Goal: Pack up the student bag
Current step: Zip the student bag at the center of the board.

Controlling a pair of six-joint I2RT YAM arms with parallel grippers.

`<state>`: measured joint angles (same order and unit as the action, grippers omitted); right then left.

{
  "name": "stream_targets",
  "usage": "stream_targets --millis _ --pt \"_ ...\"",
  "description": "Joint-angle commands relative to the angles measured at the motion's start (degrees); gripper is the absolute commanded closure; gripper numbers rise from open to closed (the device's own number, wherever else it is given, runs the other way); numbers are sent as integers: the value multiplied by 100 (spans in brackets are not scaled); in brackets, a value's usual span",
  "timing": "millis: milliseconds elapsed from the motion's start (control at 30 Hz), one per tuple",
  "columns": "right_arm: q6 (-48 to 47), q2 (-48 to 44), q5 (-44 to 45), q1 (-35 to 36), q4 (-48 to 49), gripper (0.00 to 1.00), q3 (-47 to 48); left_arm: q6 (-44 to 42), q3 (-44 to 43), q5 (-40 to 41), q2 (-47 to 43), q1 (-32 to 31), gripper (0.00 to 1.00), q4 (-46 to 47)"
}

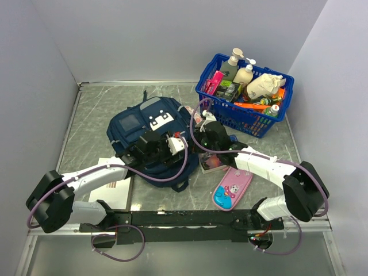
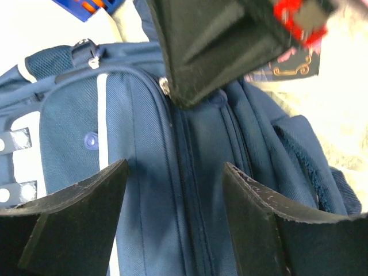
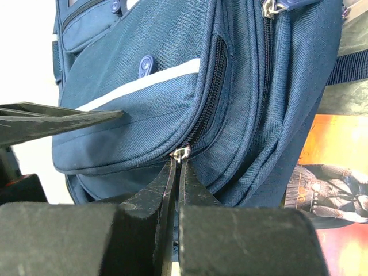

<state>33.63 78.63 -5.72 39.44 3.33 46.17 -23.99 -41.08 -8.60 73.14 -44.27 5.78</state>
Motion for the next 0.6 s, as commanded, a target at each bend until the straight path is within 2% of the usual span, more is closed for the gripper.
stream_targets --millis 0,67,167,200,267,300,333,467,567 --pt "39 -366 -228 20 247 100 -21 -194 197 130 -90 -73 31 389" --pt "4 -392 -254 20 212 100 -38 -282 188 -1 -90 -73 36 327" --pt "-49 -454 -298 11 168 100 -91 -352 205 -194 -90 -73 56 318" --pt "-67 -471 -299 20 142 100 -100 -361 223 -212 -90 -73 67 353" --pt "-128 -498 -299 11 106 100 -143 -370 241 -230 -99 -90 81 432" --pt "-154 -507 -316 11 54 100 -152 -361 241 -230 -107 -108 93 450" --pt "-207 -515 -307 2 19 100 -161 -378 241 -221 -116 -108 98 459" --pt "-357 -594 -228 -155 -157 100 -144 -528 206 -370 -195 -178 99 284" --pt "-585 -438 -482 -568 -219 100 31 -808 205 -765 -309 -275 99 -146"
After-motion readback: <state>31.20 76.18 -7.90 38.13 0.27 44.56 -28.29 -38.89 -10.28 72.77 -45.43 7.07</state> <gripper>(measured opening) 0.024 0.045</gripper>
